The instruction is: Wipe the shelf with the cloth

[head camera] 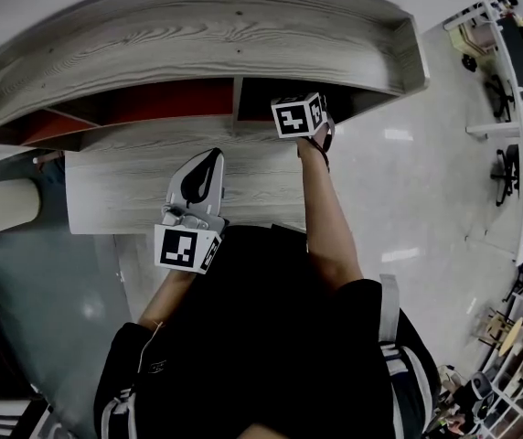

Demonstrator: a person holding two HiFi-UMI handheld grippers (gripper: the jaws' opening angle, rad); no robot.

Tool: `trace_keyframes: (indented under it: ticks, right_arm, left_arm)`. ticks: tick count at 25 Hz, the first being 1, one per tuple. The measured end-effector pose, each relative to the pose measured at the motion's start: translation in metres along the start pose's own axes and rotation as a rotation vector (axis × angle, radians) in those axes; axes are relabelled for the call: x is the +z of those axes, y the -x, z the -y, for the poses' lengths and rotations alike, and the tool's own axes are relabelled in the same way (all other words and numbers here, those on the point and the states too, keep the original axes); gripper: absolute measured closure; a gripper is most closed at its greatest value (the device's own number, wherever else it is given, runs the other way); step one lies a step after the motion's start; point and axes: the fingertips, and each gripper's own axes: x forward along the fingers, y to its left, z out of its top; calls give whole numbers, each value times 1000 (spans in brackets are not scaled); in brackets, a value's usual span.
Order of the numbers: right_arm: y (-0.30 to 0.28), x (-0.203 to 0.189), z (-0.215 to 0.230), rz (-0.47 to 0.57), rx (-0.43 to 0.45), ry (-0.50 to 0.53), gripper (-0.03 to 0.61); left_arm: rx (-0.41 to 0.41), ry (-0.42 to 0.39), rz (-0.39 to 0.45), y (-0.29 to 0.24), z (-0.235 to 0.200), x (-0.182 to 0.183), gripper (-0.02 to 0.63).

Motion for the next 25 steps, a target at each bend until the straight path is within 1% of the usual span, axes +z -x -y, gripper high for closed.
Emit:
trace_keyframes:
  ticks: [7, 12, 17, 25]
  right_arm:
    - [-8, 21, -30, 36, 93, 90, 531]
    - [-10, 30, -50, 64, 147, 162, 531]
    - [-8, 37, -71, 97, 223, 241, 531]
    - [0, 38, -93, 128, 330, 335, 531]
  left_arm:
    - [51, -2, 2, 8, -11, 0, 612]
    - [72, -6, 3, 13, -11, 1, 612]
    - [86, -6, 5, 15, -10, 1, 612]
    - [87, -2, 9, 17, -5, 1, 612]
